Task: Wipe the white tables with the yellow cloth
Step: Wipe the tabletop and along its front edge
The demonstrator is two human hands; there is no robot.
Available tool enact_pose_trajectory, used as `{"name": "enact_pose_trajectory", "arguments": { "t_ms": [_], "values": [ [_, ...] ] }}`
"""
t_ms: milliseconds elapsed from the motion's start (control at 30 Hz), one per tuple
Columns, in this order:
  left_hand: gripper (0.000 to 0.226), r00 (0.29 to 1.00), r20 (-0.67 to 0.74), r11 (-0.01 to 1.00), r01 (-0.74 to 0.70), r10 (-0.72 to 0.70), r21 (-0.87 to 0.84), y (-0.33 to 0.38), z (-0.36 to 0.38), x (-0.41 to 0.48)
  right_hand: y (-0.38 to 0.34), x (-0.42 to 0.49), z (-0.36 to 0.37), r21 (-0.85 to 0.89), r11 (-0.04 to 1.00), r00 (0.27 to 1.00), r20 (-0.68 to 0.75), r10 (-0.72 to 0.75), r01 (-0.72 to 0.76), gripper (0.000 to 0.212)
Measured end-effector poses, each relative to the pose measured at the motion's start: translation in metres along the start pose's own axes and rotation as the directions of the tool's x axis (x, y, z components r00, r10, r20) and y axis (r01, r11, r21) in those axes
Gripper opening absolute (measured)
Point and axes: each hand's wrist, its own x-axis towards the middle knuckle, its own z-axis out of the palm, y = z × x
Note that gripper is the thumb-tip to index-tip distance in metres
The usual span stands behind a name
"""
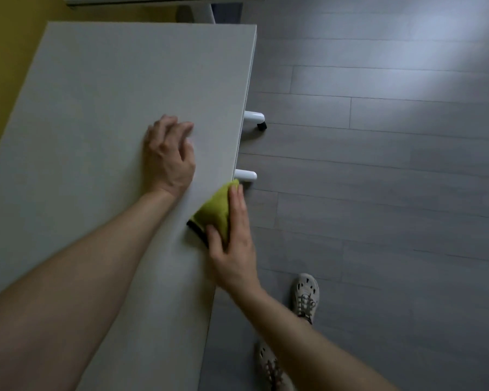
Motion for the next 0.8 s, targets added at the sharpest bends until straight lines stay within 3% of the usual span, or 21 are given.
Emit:
{"name": "enact_pose_trajectory", "arguments": {
  "t_ms": [167, 267, 367, 533, 633, 800],
  "values": [
    [0.038, 0.991, 0.119, 0.997, -0.063, 0.067, -0.039, 0.004, -0.055, -0.127, -0.015, 0.093, 0.0, -0.016, 0.998, 0.994, -0.089, 0.058, -0.06, 0.082],
    [0.049, 0.97, 0.211, 0.989, -0.133, 0.118, 0.058, -0.002, -0.087, -0.208, -0.017, 0.109, -0.008, -0.041, 0.998, 0.996, -0.07, 0.053, -0.056, 0.082],
    [0.052, 0.974, 0.193, 0.985, -0.137, 0.116, 0.103, -0.007, -0.095, -0.233, -0.013, 0.071, -0.004, -0.067, 0.996, 0.995, -0.082, 0.054, -0.06, 0.08],
    [0.05, 0.981, 0.141, 0.985, -0.145, 0.131, 0.092, -0.009, -0.088, -0.231, 0.011, -0.087, 0.011, -0.083, 0.996, 1.0, -0.021, 0.022, -0.024, 0.084],
    [0.05, 0.983, 0.122, 0.985, -0.147, 0.136, 0.084, -0.013, -0.084, -0.231, 0.019, -0.158, 0.015, -0.067, 0.993, 0.995, 0.005, 0.101, -0.101, 0.084],
    [0.049, 0.985, 0.089, 0.984, -0.158, 0.151, 0.08, -0.015, -0.082, -0.23, 0.012, -0.098, 0.026, -0.061, 0.995, 0.992, -0.107, 0.073, -0.08, 0.08]
  ]
}}
